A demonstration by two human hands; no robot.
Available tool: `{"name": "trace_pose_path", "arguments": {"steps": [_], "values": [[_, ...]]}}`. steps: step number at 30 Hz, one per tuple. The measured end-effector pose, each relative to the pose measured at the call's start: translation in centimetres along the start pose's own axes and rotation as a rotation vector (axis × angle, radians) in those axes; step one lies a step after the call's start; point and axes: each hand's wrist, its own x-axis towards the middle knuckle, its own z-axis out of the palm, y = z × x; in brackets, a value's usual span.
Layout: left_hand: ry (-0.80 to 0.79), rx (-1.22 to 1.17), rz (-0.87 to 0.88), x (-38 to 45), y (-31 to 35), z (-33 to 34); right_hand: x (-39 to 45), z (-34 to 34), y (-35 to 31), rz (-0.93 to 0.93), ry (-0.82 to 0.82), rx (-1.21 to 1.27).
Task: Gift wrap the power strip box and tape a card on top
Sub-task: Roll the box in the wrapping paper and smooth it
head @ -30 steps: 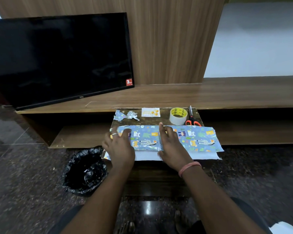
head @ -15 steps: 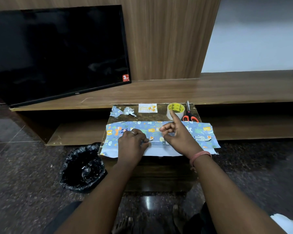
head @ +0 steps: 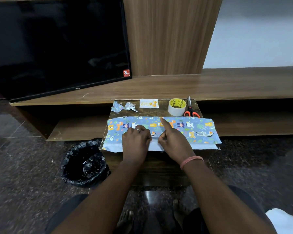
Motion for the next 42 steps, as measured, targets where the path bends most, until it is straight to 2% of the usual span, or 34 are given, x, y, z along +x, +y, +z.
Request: {"name": "trace_pose_path", "arguments": {"steps": [3,8,12,22,26,31,38,42], "values": [[0.016,0.000,0.013,-0.2,-0.1,0.3,-0.3,0.7,0.4,0.011,0.030,-0.062],[0.054,0.004,0.040,-0.4,-0.3,0.8,-0.4,1.5,0.3,0.078,0.104,0.057],[0.068,-0.020,0.060,-0.5,-0.5,1.1,-0.4,2.0,0.3,0.091,0.158,0.051],[0.118,-0.075,0.087,-0.9,-0.5,0.9,-0.3,4.5,0.3,0.037,0.329,-0.081],[0.088,-0.027,0.116,-0.8,-0.9,1.3,-0.4,5.1,0.1,0.007,0.396,-0.136],[0.092,0.038,0.125,-0.8,-1.0,2.1,-0.5,5.4,-0.3,-0.031,0.423,-0.239],[0.194,0.092,0.162,-1.2,-0.9,2.9,-0.9,5.7,0.0,0.038,0.438,-0.143],[0.187,0.070,0.199,-1.3,-0.9,2.4,-0.8,5.5,-0.3,0.026,0.445,-0.182]]}}
